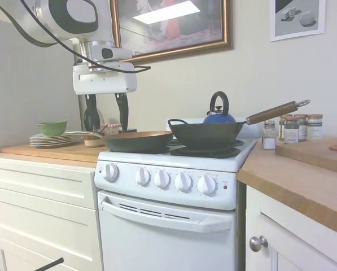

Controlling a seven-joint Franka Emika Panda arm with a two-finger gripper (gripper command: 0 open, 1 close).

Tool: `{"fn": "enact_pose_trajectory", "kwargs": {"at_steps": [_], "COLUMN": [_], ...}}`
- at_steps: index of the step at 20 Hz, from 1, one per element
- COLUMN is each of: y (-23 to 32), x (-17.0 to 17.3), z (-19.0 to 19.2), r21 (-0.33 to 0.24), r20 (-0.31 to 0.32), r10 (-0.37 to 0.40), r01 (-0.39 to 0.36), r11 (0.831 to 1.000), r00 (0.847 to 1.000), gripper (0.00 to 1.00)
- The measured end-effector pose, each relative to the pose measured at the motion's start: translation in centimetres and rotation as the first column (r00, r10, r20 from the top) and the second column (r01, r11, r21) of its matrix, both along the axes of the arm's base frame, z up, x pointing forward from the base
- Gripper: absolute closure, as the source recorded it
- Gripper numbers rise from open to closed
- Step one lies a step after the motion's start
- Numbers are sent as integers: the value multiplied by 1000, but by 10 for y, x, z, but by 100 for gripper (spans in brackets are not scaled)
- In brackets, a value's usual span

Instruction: Turn on the stove on the bottom right

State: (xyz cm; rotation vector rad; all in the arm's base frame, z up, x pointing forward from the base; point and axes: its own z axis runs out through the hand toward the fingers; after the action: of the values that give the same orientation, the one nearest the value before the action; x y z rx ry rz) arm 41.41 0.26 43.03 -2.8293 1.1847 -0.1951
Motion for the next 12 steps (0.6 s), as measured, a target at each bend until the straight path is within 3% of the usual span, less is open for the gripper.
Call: {"fn": "enact_pose_trajectory", "kwargs": {"at_steps": [12], "y": [-27], "x": [7], "z": [-24], "r21": [16], "r20": [-42], "r10": [-23], "r01": [24], "r11": [1000], "r00": [999], "gripper": [0]}}
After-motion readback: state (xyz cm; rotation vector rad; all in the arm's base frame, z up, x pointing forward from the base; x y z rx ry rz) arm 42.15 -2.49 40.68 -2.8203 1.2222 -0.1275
